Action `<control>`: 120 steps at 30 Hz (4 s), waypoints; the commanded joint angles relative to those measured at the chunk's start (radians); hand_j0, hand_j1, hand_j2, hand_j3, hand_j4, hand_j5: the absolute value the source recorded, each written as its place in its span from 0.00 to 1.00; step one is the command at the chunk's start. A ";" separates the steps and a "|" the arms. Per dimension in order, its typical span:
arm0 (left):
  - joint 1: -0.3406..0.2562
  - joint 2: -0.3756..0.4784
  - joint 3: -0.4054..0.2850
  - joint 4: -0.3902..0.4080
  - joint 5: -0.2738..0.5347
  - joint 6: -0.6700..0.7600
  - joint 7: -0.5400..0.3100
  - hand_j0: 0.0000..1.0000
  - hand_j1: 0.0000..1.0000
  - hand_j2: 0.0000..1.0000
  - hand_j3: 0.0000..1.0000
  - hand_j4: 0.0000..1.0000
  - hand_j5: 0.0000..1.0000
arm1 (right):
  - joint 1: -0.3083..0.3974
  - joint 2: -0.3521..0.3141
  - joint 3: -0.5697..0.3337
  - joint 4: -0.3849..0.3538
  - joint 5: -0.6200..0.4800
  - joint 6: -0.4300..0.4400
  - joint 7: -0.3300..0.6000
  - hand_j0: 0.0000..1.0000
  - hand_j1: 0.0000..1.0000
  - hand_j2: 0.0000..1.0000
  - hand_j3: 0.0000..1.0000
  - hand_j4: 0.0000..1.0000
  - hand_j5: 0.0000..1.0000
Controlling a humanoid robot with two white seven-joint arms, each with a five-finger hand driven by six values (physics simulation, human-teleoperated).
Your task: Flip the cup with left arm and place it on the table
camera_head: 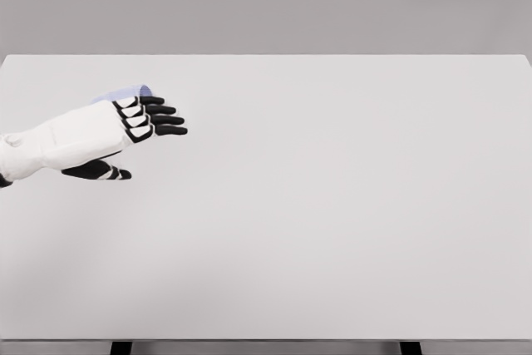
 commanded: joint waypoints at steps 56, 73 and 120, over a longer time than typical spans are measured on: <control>-0.327 -0.239 -0.311 0.344 0.427 0.724 -0.113 1.00 1.00 1.00 1.00 1.00 1.00 | 0.005 0.000 0.006 0.003 0.006 0.005 0.000 1.00 1.00 1.00 1.00 1.00 1.00; -0.351 -0.343 -0.369 0.474 0.424 0.741 -0.111 1.00 1.00 1.00 1.00 1.00 1.00 | 0.006 0.000 0.006 0.003 0.006 0.005 0.000 1.00 1.00 1.00 1.00 1.00 1.00; -0.173 -0.315 -0.136 0.365 0.858 0.470 -0.124 0.60 0.60 0.60 0.60 0.60 0.60 | 0.006 0.000 0.006 0.003 0.006 0.005 0.000 1.00 1.00 1.00 1.00 1.00 1.00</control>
